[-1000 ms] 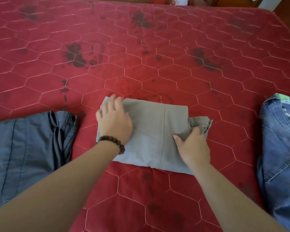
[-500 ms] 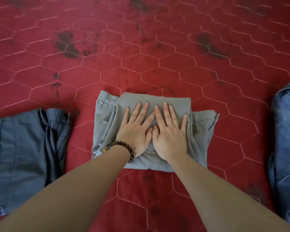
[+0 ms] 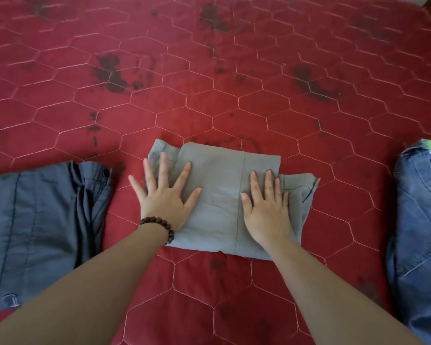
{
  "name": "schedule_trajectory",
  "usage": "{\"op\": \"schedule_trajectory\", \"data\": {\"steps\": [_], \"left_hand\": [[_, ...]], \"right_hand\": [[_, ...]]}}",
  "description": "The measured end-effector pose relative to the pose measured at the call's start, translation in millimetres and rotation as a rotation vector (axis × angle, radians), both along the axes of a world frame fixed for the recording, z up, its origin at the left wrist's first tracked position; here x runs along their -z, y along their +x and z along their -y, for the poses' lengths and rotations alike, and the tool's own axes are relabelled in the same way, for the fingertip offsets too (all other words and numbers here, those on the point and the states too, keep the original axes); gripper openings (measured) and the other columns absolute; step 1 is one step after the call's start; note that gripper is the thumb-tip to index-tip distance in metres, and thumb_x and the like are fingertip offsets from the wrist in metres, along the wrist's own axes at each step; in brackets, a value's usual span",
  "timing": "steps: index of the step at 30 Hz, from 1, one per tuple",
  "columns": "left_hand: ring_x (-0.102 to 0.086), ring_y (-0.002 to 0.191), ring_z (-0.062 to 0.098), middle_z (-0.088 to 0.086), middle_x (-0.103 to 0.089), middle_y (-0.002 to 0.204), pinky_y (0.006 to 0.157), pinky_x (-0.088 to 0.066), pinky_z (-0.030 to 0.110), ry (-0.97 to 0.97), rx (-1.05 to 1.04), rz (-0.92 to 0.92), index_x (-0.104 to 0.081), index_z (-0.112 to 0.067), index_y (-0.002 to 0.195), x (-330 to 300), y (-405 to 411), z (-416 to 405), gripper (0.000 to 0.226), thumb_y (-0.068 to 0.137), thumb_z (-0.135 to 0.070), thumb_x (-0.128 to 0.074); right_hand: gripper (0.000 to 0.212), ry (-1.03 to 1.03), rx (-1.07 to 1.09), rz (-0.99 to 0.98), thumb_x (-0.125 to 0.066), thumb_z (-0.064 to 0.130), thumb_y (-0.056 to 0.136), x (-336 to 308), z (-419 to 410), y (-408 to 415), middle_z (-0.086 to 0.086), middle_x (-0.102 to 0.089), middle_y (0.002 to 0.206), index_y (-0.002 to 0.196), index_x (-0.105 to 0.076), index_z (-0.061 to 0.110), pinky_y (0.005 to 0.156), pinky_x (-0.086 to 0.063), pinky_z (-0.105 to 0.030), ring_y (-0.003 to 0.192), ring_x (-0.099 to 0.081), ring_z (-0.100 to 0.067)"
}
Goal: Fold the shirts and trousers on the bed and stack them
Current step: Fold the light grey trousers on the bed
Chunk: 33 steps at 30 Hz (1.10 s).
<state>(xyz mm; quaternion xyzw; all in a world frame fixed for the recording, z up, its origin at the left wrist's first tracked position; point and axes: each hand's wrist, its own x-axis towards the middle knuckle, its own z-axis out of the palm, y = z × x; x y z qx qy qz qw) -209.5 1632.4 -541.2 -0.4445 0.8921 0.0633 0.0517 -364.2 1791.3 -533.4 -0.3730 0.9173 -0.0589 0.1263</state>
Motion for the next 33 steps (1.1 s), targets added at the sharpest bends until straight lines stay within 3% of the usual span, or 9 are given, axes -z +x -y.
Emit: {"op": "schedule_trajectory", "data": {"steps": [3, 6, 9, 11, 13, 17, 20, 26, 33], "left_hand": [[0.004, 0.146, 0.038, 0.015, 0.007, 0.160, 0.114, -0.004, 0.061, 0.153, -0.212, -0.042, 0.012, -0.056, 0.143, -9, 13, 2, 0.075, 0.080, -0.083, -0.019], [-0.027, 0.135, 0.035, 0.018, -0.022, 0.150, 0.108, -0.029, 0.049, 0.224, -0.163, -0.224, -0.006, -0.052, 0.147, -20, 18, -1, 0.075, 0.086, -0.065, -0.046], [-0.049, 0.105, 0.029, 0.011, -0.030, 0.136, 0.093, -0.045, 0.037, 0.409, -0.243, -0.381, -0.024, -0.051, 0.145, -32, 20, -1, 0.069, 0.087, -0.043, -0.062], [-0.049, 0.096, 0.025, 0.010, -0.038, 0.123, 0.093, -0.046, 0.034, 0.413, -0.185, -0.332, -0.034, -0.047, 0.143, -39, 24, -3, 0.061, 0.090, -0.031, -0.061], [-0.048, 0.094, 0.023, 0.007, -0.043, 0.115, 0.092, -0.044, 0.032, 0.378, -0.088, -0.305, -0.042, -0.039, 0.142, -45, 26, -11, 0.052, 0.094, -0.022, -0.054], [-0.055, 0.104, 0.027, 0.004, -0.043, 0.135, 0.091, -0.046, 0.035, 0.325, -0.035, -0.299, -0.039, -0.029, 0.145, -70, 58, -31, 0.053, 0.095, -0.014, -0.045], [-0.059, 0.103, 0.032, 0.004, -0.036, 0.145, 0.088, -0.048, 0.039, 0.299, -0.109, -0.305, -0.038, -0.029, 0.146, -93, 106, -38, 0.054, 0.094, -0.014, -0.045], [-0.062, 0.100, 0.037, 0.010, -0.036, 0.148, 0.082, -0.052, 0.042, 0.166, -0.278, -0.402, -0.040, -0.025, 0.145, -141, 218, -15, 0.055, 0.093, -0.011, -0.051], [-0.059, 0.105, 0.036, 0.009, -0.040, 0.145, 0.080, -0.051, 0.040, 0.035, -0.372, -0.429, -0.040, -0.024, 0.146, -153, 332, 77, 0.056, 0.092, -0.016, -0.057]], "right_hand": [[0.068, -0.079, 0.064, -0.202, -0.032, 0.062, 0.094, -13, -24, -7, -0.019, 0.003, 0.160, 0.153, -0.017, 0.031, 0.117, -0.001, -0.053, 0.148, -0.001, -0.035], [0.091, -0.068, 0.358, 0.054, -0.045, 0.074, 0.081, -22, -38, -2, -0.024, 0.007, 0.158, 0.152, 0.000, 0.040, 0.116, -0.016, -0.054, 0.145, -0.009, -0.042], [0.093, -0.162, 0.400, 0.160, -0.061, 0.065, 0.079, -32, -36, 5, -0.026, -0.020, 0.150, 0.150, -0.006, 0.043, 0.104, -0.036, -0.050, 0.126, -0.039, -0.041], [0.094, -0.257, 0.453, 0.284, -0.070, 0.054, 0.078, -44, -37, 5, -0.023, -0.028, 0.141, 0.150, -0.011, 0.045, 0.091, -0.043, -0.041, 0.096, -0.049, -0.029], [0.094, -0.234, 0.491, 0.377, -0.074, 0.046, 0.078, -48, -43, 1, -0.022, -0.034, 0.135, 0.150, -0.014, 0.043, 0.084, -0.040, -0.035, 0.084, -0.045, -0.024], [0.068, -0.187, 0.312, 0.378, -0.075, 0.036, 0.080, -60, -49, 17, -0.012, -0.052, 0.136, 0.141, -0.045, 0.034, 0.101, -0.037, -0.039, 0.124, -0.043, -0.030], [0.058, -0.197, 0.216, 0.331, -0.072, 0.032, 0.083, -87, -41, 56, -0.016, -0.040, 0.146, 0.137, -0.052, 0.030, 0.102, -0.038, -0.042, 0.133, -0.037, -0.029], [0.055, -0.332, 0.031, 0.229, -0.069, 0.032, 0.086, -140, 20, 145, -0.016, -0.039, 0.139, 0.138, -0.051, 0.025, 0.085, -0.047, -0.040, 0.111, -0.055, -0.035], [0.062, -0.457, -0.093, 0.202, -0.068, 0.034, 0.087, -142, 126, 250, -0.012, -0.043, 0.127, 0.144, -0.043, 0.027, 0.072, -0.051, -0.034, 0.089, -0.060, -0.029]]}}
